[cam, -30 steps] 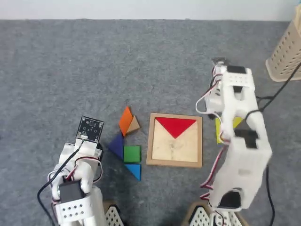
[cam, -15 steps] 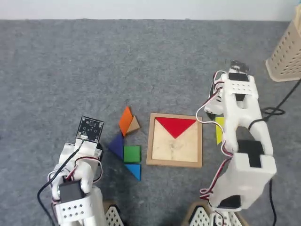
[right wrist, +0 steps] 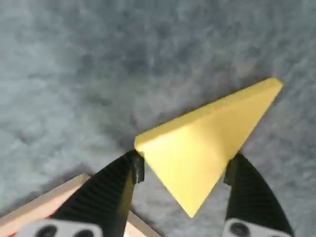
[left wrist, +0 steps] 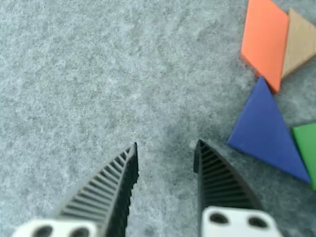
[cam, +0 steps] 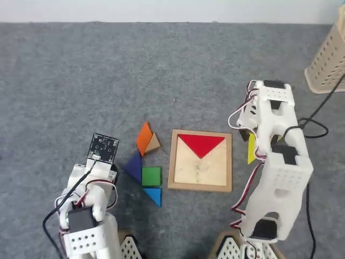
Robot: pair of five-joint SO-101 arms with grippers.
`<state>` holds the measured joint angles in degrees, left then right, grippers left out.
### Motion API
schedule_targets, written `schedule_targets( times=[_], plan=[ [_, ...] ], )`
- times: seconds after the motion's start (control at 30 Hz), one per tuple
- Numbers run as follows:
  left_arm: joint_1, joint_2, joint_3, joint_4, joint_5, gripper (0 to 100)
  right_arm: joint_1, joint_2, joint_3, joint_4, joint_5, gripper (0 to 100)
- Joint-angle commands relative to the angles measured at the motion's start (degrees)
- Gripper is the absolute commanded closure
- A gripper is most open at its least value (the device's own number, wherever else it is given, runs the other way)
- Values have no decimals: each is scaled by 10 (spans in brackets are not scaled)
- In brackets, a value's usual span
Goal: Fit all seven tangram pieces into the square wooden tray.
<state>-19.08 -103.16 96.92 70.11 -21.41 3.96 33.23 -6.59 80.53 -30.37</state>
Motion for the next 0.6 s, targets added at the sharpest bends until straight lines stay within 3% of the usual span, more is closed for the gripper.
schedule_targets(
  times=[0.0,0.23,0.57],
  plan=[
    [-4,-11,-4,3,-4,825,25,10,-28,15,13,745],
    [-4,-11,-4,3,-4,825,29,-3,-30,20,11,745],
    [-4,-11,-4,3,-4,825,1,-92,-66,26,-152,745]
  ],
)
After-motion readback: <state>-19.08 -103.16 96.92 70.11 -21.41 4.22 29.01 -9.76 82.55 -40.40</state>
